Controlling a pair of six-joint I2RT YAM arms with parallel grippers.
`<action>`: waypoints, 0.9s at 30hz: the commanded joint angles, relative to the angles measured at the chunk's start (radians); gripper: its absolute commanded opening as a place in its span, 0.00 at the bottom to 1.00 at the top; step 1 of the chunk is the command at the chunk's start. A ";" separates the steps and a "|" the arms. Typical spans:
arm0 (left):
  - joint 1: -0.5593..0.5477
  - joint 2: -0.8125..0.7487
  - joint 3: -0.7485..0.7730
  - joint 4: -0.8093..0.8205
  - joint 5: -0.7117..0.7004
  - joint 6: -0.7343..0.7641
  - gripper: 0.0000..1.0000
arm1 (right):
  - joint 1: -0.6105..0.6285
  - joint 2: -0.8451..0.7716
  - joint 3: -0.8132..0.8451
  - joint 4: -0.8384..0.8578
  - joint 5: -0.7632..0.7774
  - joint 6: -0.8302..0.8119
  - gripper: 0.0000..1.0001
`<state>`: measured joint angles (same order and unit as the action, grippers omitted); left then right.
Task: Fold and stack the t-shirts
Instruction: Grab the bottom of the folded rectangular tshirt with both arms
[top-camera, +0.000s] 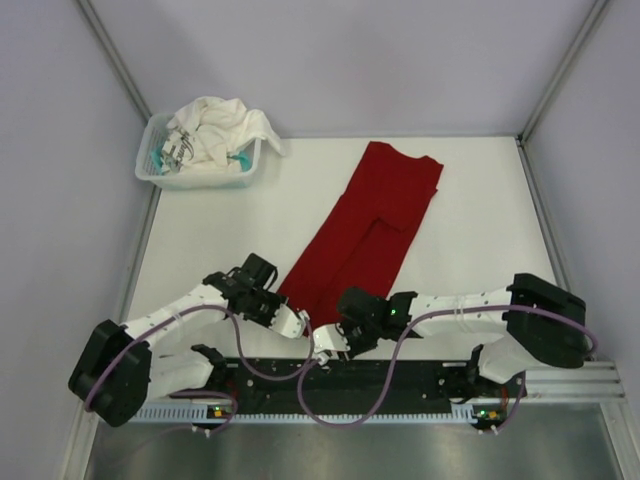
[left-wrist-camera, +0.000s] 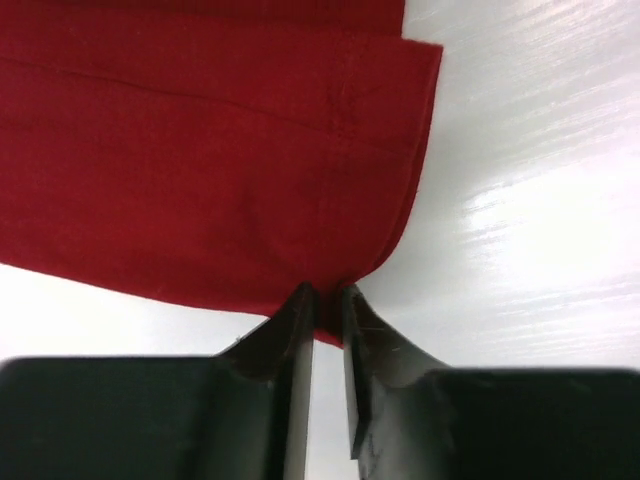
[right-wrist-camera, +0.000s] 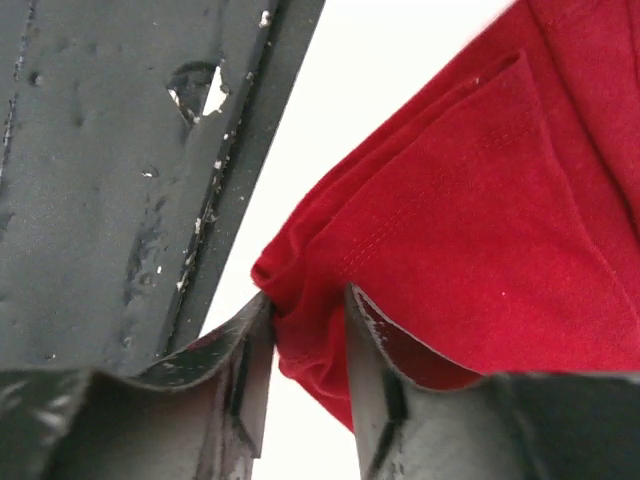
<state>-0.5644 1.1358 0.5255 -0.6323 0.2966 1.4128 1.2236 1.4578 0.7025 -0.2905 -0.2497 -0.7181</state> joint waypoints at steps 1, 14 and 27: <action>-0.040 0.015 -0.018 0.013 0.001 -0.044 0.13 | 0.016 0.047 0.015 -0.007 0.046 -0.030 0.18; -0.268 -0.062 0.083 -0.196 0.116 -0.259 0.00 | 0.013 -0.215 -0.046 -0.162 -0.046 0.000 0.00; -0.307 0.011 0.353 -0.184 0.023 -0.538 0.00 | -0.192 -0.432 -0.037 -0.197 -0.074 0.059 0.00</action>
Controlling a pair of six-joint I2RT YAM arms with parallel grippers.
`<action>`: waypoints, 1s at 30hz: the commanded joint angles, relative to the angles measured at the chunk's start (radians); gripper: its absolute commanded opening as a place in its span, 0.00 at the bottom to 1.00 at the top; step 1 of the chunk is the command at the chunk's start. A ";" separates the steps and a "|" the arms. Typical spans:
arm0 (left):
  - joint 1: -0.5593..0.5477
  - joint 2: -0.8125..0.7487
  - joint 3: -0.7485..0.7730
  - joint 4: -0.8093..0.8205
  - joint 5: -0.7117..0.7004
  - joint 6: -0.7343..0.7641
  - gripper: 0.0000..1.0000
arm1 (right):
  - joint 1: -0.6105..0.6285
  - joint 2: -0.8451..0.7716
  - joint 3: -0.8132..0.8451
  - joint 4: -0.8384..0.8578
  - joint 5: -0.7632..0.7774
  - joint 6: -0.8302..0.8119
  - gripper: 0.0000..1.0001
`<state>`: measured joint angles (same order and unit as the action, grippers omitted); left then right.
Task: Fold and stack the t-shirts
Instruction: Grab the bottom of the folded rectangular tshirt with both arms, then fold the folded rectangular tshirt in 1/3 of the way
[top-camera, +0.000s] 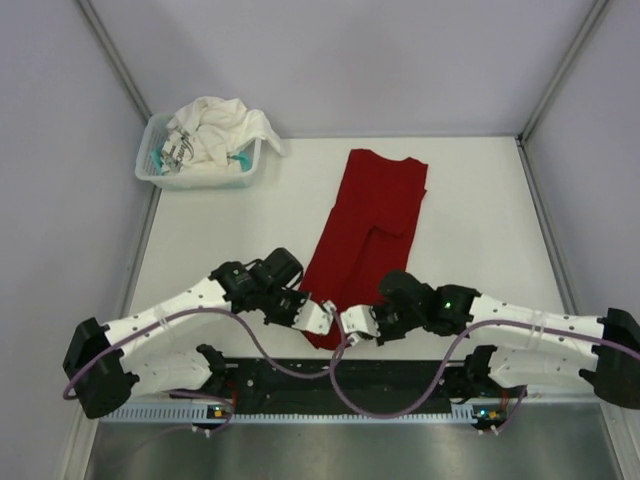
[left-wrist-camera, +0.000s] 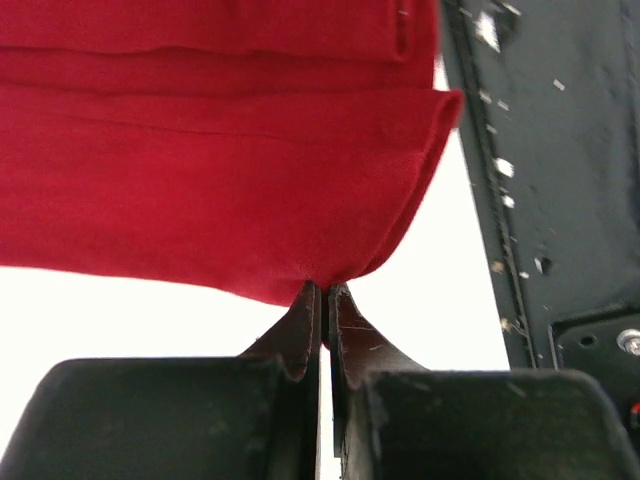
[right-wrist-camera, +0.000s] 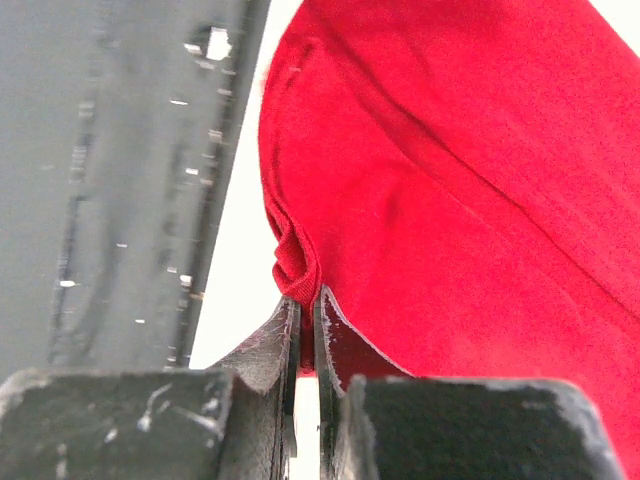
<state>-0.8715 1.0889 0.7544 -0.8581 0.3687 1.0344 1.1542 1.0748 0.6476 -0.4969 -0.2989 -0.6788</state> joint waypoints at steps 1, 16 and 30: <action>0.006 0.089 0.155 0.044 -0.060 -0.174 0.00 | -0.169 -0.050 0.023 0.020 -0.020 0.019 0.00; 0.209 0.713 0.770 0.070 -0.166 -0.356 0.00 | -0.645 0.120 0.070 0.359 0.012 -0.025 0.00; 0.256 0.979 1.042 0.156 -0.237 -0.353 0.00 | -0.817 0.379 0.142 0.526 0.000 -0.111 0.00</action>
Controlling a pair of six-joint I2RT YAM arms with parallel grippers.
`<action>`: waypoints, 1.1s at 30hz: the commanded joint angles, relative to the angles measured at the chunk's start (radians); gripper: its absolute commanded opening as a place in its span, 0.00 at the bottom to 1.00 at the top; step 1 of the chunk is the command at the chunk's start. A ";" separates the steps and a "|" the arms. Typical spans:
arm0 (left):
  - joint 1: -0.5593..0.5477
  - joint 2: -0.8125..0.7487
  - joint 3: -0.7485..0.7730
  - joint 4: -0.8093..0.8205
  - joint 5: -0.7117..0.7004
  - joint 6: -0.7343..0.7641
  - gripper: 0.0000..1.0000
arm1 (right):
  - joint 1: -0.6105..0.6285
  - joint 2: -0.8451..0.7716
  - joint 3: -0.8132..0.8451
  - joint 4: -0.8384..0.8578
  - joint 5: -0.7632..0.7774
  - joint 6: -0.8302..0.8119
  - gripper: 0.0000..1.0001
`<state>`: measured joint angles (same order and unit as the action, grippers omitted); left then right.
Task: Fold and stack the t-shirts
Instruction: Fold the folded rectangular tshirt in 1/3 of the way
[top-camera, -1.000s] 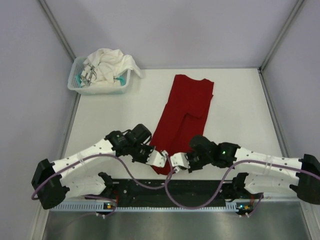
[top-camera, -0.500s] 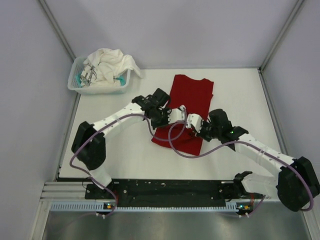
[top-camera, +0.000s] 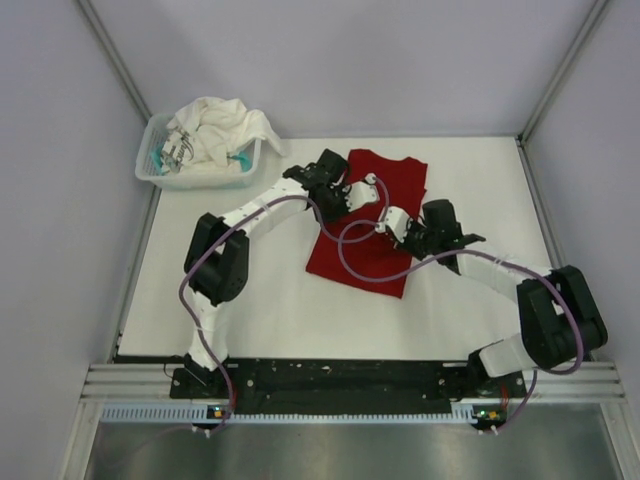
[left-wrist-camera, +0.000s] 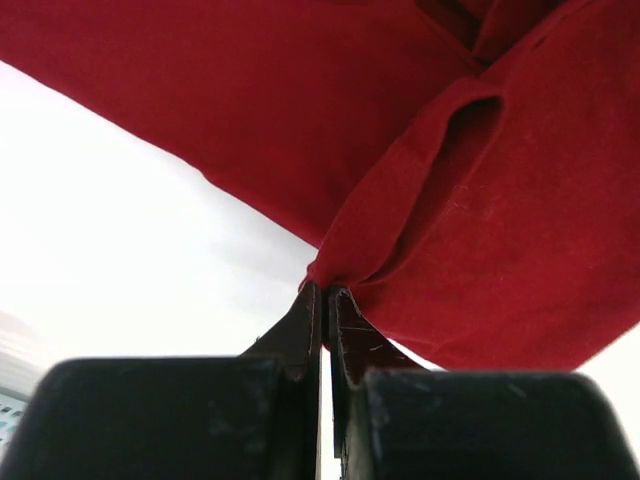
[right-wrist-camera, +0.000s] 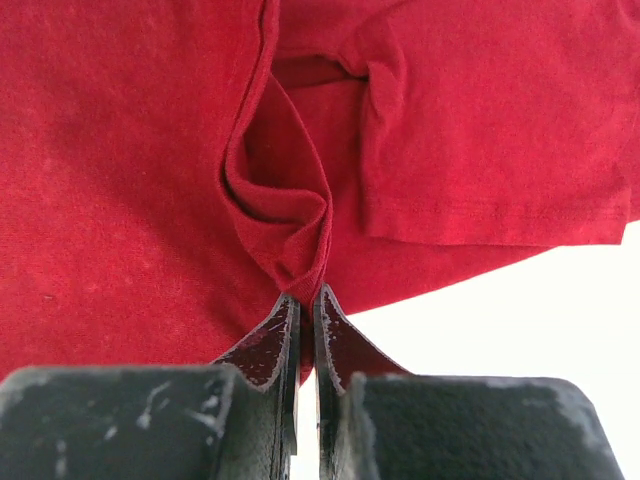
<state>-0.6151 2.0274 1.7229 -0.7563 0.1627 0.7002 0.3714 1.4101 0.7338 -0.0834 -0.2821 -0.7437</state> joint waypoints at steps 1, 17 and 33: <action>0.000 0.051 0.082 0.058 -0.037 -0.021 0.00 | -0.045 0.049 0.050 0.143 -0.016 -0.051 0.00; 0.018 0.177 0.165 0.135 -0.184 -0.079 0.00 | -0.086 0.193 0.124 0.227 -0.036 -0.123 0.00; 0.086 -0.007 0.168 0.134 0.088 -0.110 0.68 | -0.080 -0.163 0.113 -0.126 -0.227 -0.171 0.69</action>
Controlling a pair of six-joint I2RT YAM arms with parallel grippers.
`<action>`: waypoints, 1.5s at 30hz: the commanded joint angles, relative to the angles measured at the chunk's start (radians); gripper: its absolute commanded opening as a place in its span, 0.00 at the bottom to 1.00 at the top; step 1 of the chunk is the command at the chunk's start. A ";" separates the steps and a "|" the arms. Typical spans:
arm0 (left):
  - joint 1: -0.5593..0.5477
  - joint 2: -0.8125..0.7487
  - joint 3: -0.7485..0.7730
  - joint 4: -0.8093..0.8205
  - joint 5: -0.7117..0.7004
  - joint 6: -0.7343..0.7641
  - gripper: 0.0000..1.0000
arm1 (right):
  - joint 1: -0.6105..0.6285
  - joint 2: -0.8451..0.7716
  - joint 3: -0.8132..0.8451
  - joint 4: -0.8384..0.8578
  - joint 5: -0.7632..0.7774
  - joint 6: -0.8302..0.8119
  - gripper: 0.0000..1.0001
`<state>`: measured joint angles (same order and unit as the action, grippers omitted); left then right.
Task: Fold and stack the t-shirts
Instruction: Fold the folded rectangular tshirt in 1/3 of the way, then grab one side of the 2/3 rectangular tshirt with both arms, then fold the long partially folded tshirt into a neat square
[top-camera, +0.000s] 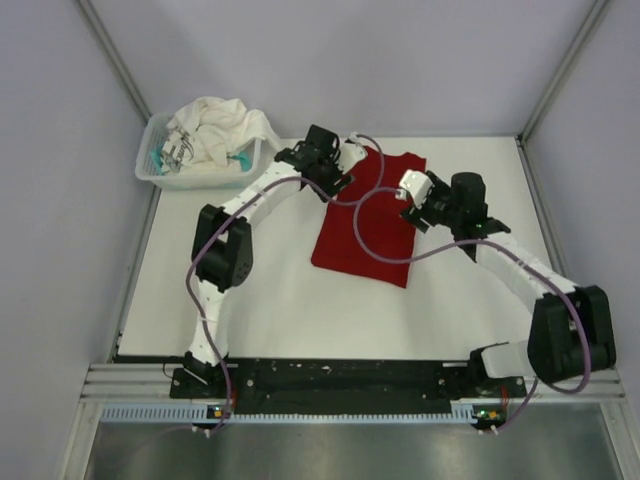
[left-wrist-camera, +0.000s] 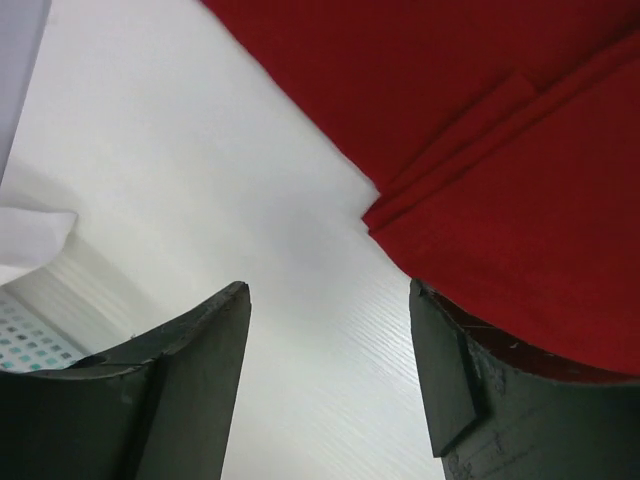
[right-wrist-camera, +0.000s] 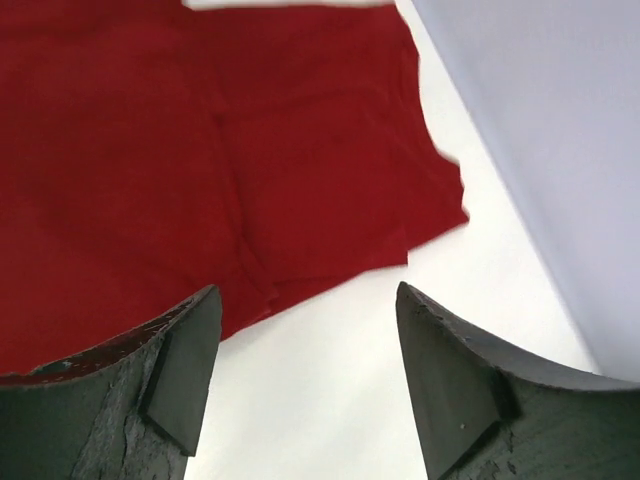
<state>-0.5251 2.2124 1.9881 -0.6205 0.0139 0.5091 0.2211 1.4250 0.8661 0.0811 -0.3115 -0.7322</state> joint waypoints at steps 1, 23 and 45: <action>-0.007 -0.238 -0.162 -0.011 0.309 0.147 0.68 | 0.102 -0.210 -0.060 -0.344 -0.196 -0.237 0.70; -0.119 -0.408 -0.865 0.252 0.256 0.591 0.59 | 0.353 0.040 -0.157 -0.440 0.160 -0.250 0.28; -0.162 -0.879 -0.914 -0.401 0.412 0.585 0.00 | 0.675 -0.406 -0.003 -1.093 0.051 -0.093 0.00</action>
<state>-0.6731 1.4807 1.1095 -0.7700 0.3191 1.0443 0.8093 1.1042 0.7906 -0.7731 -0.1791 -0.9039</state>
